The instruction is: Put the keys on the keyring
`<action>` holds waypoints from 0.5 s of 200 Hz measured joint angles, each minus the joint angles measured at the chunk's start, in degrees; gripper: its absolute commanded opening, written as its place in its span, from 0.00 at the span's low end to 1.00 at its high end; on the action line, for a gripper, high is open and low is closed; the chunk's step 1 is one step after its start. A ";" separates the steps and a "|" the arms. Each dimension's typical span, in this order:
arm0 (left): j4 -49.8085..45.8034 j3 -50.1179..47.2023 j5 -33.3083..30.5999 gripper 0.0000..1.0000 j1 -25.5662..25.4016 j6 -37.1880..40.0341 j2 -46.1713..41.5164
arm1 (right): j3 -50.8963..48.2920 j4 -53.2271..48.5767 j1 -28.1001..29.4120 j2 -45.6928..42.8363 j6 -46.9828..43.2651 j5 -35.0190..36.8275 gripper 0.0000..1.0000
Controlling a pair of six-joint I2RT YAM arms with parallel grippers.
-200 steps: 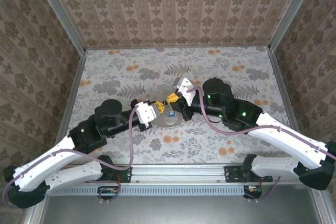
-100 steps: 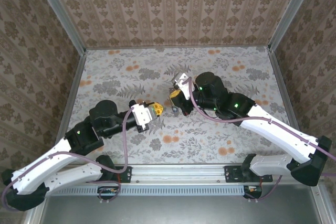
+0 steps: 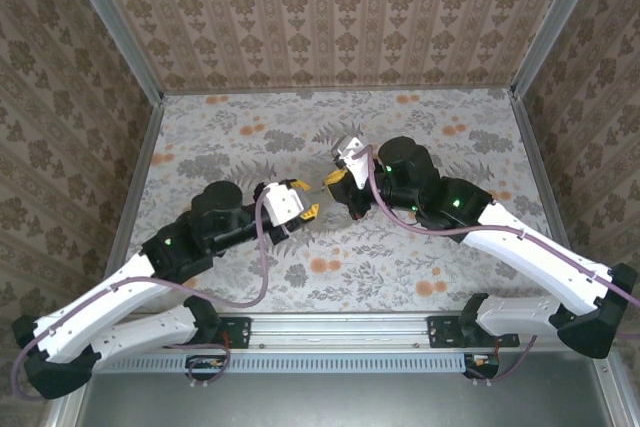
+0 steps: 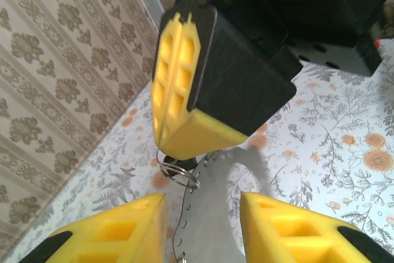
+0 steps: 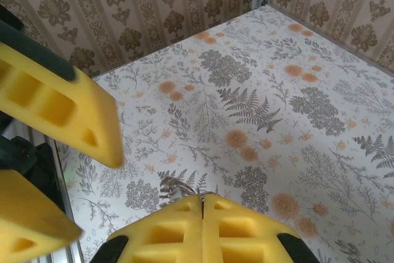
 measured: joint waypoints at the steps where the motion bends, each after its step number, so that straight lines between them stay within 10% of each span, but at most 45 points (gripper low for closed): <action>1: 0.02 0.00 0.00 0.34 0.02 -0.04 0.07 | 0.00 0.02 0.00 0.00 0.02 -0.02 0.00; 100: 4.81 0.00 -1.60 0.33 0.28 -6.58 4.59 | -1.84 3.06 -0.11 -1.51 1.11 0.02 0.00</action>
